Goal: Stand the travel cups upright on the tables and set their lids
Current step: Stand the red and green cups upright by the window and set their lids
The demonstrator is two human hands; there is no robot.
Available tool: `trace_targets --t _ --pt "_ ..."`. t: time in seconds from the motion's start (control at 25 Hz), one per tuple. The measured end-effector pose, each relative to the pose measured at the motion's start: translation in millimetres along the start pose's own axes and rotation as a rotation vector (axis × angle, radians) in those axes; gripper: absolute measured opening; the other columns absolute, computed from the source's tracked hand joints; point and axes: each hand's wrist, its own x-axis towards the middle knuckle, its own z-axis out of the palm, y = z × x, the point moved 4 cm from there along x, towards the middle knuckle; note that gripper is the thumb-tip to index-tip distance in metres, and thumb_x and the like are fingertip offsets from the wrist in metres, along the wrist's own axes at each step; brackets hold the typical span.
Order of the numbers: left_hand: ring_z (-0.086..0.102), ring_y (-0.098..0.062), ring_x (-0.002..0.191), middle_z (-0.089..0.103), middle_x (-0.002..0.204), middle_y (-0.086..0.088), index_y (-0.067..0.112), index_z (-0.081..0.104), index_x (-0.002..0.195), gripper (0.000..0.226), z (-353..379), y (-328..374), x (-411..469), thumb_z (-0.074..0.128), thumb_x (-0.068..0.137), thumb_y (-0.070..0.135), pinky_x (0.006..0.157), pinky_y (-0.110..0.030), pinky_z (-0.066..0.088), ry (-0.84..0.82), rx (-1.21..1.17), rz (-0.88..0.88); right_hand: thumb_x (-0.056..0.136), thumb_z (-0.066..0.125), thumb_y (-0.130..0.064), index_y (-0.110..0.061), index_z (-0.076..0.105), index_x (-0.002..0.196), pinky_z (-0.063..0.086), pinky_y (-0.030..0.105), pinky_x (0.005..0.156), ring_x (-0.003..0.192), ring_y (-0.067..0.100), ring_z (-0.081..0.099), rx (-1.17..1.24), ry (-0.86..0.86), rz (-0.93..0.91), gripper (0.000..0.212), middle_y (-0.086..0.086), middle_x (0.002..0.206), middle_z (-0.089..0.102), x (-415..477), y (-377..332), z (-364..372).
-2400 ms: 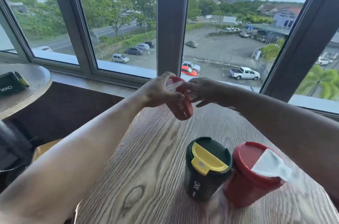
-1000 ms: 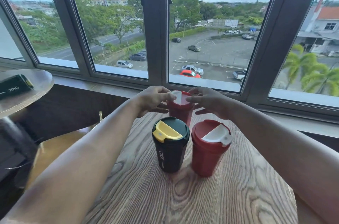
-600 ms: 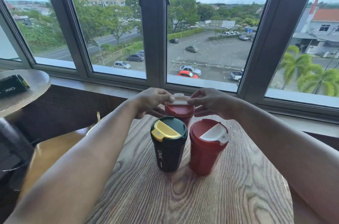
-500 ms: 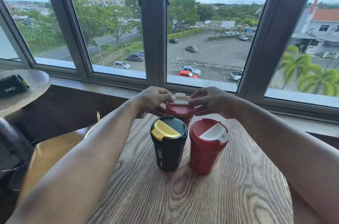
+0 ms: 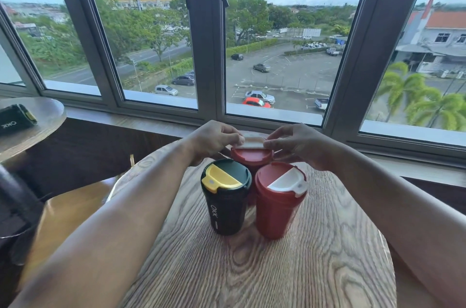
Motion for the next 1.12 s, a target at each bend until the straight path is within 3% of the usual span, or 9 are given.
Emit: trace_targets --t 0.08,0.2,0.32,0.4,0.52,0.64,0.76,0.88,1.12 --pt "0.069 -0.012 0.06 0.067 0.07 0.002 0.004 0.072 0.106 0.022 1 1 -1 0.064 0.094 0.021 0.054 -0.021 0.052 0.014 0.012 0.004 0.084 0.075 -0.015 0.004 0.065 0.109 0.056 0.019 0.054 0.086 0.029 0.07 0.004 0.012 -0.012 0.033 0.027 0.104 0.072 -2 4 1" --pt "0.068 -0.012 0.065 0.068 0.071 0.002 0.005 0.073 0.106 0.024 4 2 -6 0.063 0.096 0.024 0.058 -0.021 0.051 0.023 0.019 0.019 0.083 0.076 -0.019 0.002 0.065 0.106 0.058 0.022 0.063 0.08 0.024 0.07 0.0 0.029 -0.052 0.033 0.023 0.101 0.072 -7 6 1" --pt "0.069 -0.012 0.08 0.075 0.091 -0.001 0.009 0.074 0.107 0.025 4 -1 -20 0.062 0.097 0.029 0.067 -0.016 0.053 0.018 0.02 0.044 0.08 0.078 -0.031 -0.002 0.066 0.104 0.057 0.027 0.068 0.077 0.018 0.066 -0.134 0.11 -0.125 0.039 0.011 0.088 0.069 -21 1 -6" --pt "0.069 -0.013 0.096 0.075 0.109 0.002 0.021 0.073 0.109 0.026 -2 -6 -34 0.064 0.094 0.04 0.083 -0.025 0.054 0.033 0.054 0.038 0.077 0.077 -0.04 -0.005 0.068 0.1 0.056 0.03 0.067 0.072 0.015 0.064 -0.224 0.193 -0.192 0.042 0.007 0.082 0.068 -38 -3 -9" --pt "0.064 -0.015 0.11 0.071 0.117 0.008 0.036 0.068 0.114 0.047 -13 -13 -62 0.066 0.079 0.068 0.087 -0.033 0.052 0.042 0.1 0.002 0.067 0.075 -0.058 -0.019 0.069 0.094 0.056 0.031 0.069 0.072 0.008 0.065 -0.348 0.24 -0.253 0.048 -0.001 0.083 0.071 -69 0 -7" --pt "0.067 -0.012 0.107 0.067 0.12 0.008 0.039 0.06 0.126 0.083 -11 -13 -96 0.072 0.056 0.082 0.083 -0.034 0.058 0.019 0.085 0.006 0.061 0.077 -0.067 -0.037 0.066 0.098 0.051 0.024 0.077 0.092 -0.001 0.063 -0.492 0.168 -0.277 0.049 -0.014 0.104 0.064 -87 12 6" --pt "0.069 0.002 0.097 0.059 0.124 0.004 0.027 0.05 0.137 0.081 2 -10 -121 0.082 0.069 0.057 0.076 -0.021 0.057 -0.013 0.037 0.057 0.063 0.081 -0.058 -0.039 0.063 0.106 0.037 0.009 0.075 0.102 -0.008 0.05 -0.584 0.128 -0.313 0.05 -0.016 0.117 0.049 -93 19 17" --pt "0.066 0.008 0.093 0.056 0.126 0.001 0.024 0.046 0.141 0.066 7 -10 -128 0.078 0.083 0.02 0.073 -0.009 0.052 0.059 0.071 0.069 0.065 0.083 -0.052 -0.039 0.063 0.108 0.039 0.004 0.072 0.103 -0.008 0.051 -0.607 0.14 -0.373 0.049 -0.014 0.12 0.049 -94 21 18" --pt "0.062 -0.013 0.121 0.055 0.138 -0.002 0.032 0.044 0.144 0.091 0 -21 -125 0.084 0.063 0.043 0.095 -0.029 0.056 0.032 -0.024 0.064 0.062 0.086 -0.046 -0.041 0.064 0.104 0.057 0.032 0.087 0.104 0.013 0.064 -0.429 0.041 -0.407 0.048 -0.008 0.122 0.055 -91 25 17"
